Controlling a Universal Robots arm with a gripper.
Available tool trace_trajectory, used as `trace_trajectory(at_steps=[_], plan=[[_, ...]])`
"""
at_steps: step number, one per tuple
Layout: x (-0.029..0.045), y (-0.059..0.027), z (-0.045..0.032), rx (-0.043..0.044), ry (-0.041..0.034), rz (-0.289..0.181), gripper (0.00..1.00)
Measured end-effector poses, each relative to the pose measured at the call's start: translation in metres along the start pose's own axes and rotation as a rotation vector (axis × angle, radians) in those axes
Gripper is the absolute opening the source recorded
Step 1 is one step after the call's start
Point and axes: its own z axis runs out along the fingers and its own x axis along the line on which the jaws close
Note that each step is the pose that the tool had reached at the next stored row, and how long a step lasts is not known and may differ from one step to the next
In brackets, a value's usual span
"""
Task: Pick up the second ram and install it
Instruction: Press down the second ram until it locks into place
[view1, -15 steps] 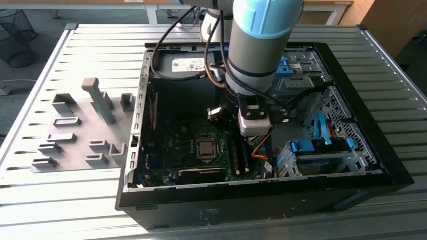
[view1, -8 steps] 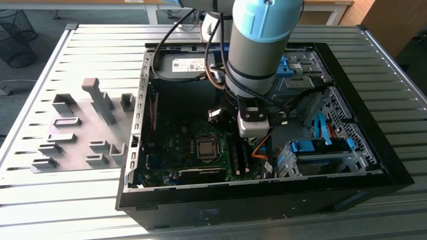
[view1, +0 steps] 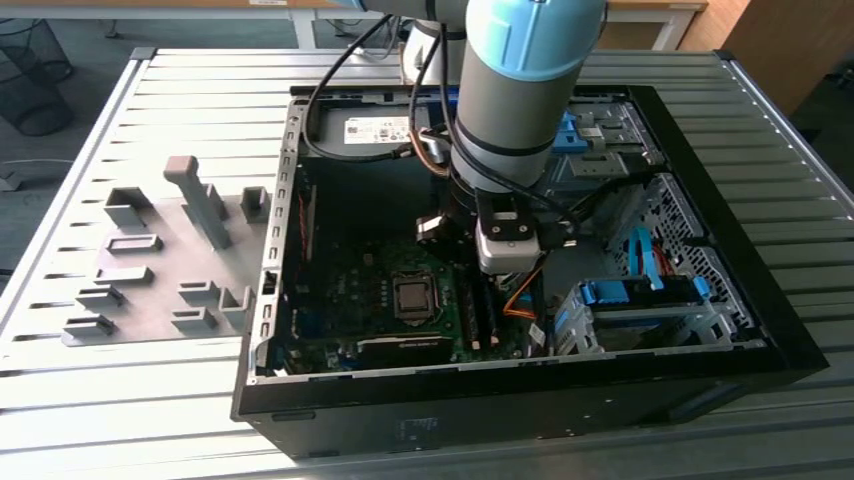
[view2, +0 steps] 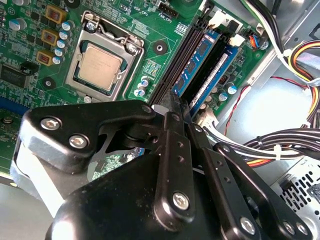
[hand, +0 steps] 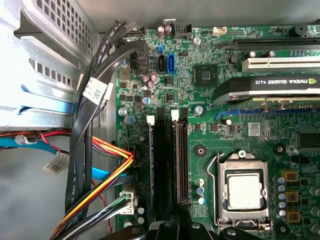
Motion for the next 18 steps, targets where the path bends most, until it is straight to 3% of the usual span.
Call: trace_trajectory(at_steps=[8, 18], plan=[[0.0, 0.0, 0.0001, -0.001, -0.0001, 0.0, 0.12], [0.0, 0.0001, 0.0063, -0.0008, 0.0, 0.007, 0.12]])
